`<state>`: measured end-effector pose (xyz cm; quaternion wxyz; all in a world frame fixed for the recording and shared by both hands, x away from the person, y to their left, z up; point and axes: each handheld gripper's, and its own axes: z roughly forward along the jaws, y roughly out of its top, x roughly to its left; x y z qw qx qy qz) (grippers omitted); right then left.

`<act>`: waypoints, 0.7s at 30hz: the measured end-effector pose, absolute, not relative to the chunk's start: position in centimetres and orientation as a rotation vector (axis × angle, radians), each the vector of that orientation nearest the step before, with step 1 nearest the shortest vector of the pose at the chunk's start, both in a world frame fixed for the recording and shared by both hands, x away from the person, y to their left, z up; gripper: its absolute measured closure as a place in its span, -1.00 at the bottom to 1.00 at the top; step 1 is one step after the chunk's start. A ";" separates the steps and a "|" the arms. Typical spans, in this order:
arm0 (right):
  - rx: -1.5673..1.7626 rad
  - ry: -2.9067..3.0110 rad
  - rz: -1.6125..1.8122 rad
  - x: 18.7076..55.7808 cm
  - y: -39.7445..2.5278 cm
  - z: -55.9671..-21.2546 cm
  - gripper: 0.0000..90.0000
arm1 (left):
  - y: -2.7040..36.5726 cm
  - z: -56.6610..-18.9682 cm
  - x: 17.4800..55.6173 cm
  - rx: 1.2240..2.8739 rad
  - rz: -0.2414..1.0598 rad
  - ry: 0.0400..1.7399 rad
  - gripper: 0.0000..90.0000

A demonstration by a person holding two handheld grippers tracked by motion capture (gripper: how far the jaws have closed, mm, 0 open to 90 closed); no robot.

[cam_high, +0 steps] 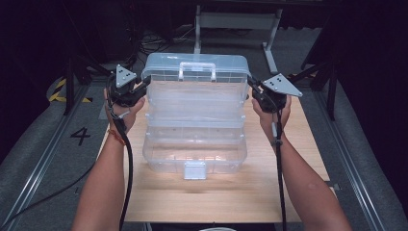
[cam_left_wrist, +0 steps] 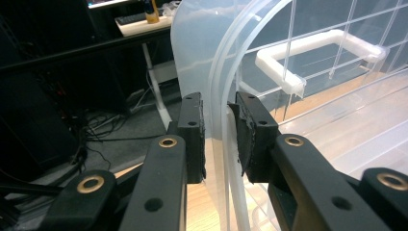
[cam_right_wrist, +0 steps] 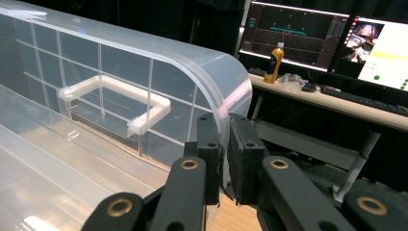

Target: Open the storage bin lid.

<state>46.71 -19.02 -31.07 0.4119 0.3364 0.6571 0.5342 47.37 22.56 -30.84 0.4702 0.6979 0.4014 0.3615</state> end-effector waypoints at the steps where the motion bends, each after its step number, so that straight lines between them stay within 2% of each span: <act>1: 0.854 1.654 1.348 46.9 -19.0 -31.0 0.88 | 22.6 -30.8 47.6 1.715 0.884 0.984 0.65; 21: 0.906 1.697 1.327 52.1 -18.9 -31.2 0.84 | 23.2 -30.5 51.6 1.769 0.820 0.963 0.67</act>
